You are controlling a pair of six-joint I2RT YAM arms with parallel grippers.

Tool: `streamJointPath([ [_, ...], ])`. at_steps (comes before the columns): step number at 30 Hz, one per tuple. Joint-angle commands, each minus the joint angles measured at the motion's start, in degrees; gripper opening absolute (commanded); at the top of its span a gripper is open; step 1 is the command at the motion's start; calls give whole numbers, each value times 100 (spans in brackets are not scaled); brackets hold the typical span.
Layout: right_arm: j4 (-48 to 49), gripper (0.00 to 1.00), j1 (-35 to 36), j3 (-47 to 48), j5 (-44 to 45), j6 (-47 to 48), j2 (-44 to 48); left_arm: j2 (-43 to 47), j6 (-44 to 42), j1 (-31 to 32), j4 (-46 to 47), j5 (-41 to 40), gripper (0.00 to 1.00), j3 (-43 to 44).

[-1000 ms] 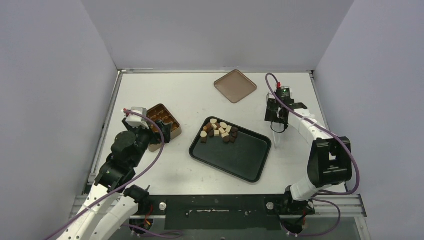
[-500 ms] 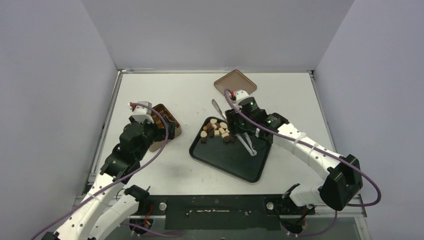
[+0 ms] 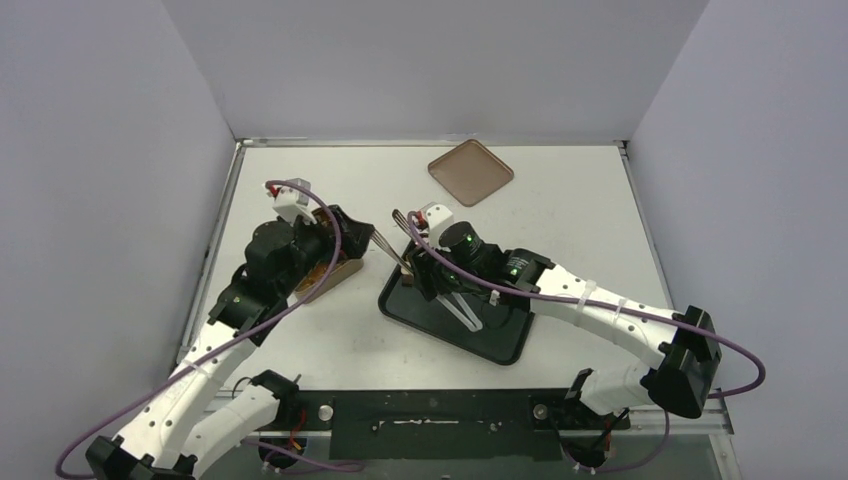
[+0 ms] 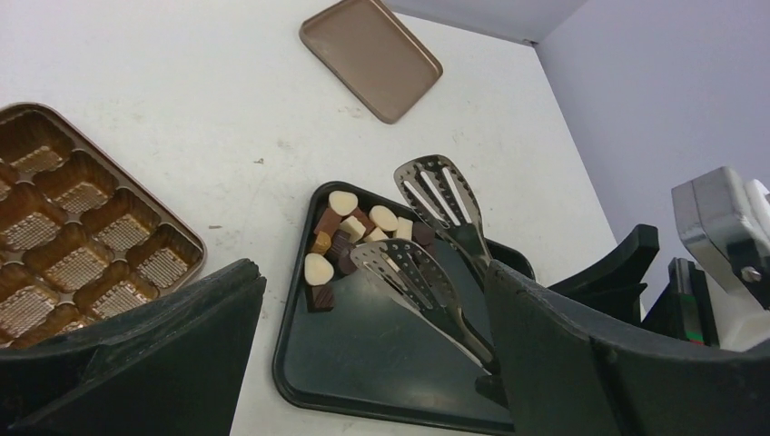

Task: Pack the chocolate
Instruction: Pick up the clamp at the center of the board.

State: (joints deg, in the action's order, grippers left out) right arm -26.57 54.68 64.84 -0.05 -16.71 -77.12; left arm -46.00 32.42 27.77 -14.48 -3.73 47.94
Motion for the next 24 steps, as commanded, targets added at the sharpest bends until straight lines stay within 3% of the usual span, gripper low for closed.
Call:
streamJointPath([
  [1, 353, 56, 98, 333, 103, -38, 188, -326, 204, 18, 526, 368, 89, 110],
  [16, 663, 55, 140, 133, 49, -232, 824, -1011, -226, 18, 144, 280, 88, -132],
  [24, 450, 53, 134, 77, 378, -306, 721, -895, -370, 18, 4, 280, 86, -175],
])
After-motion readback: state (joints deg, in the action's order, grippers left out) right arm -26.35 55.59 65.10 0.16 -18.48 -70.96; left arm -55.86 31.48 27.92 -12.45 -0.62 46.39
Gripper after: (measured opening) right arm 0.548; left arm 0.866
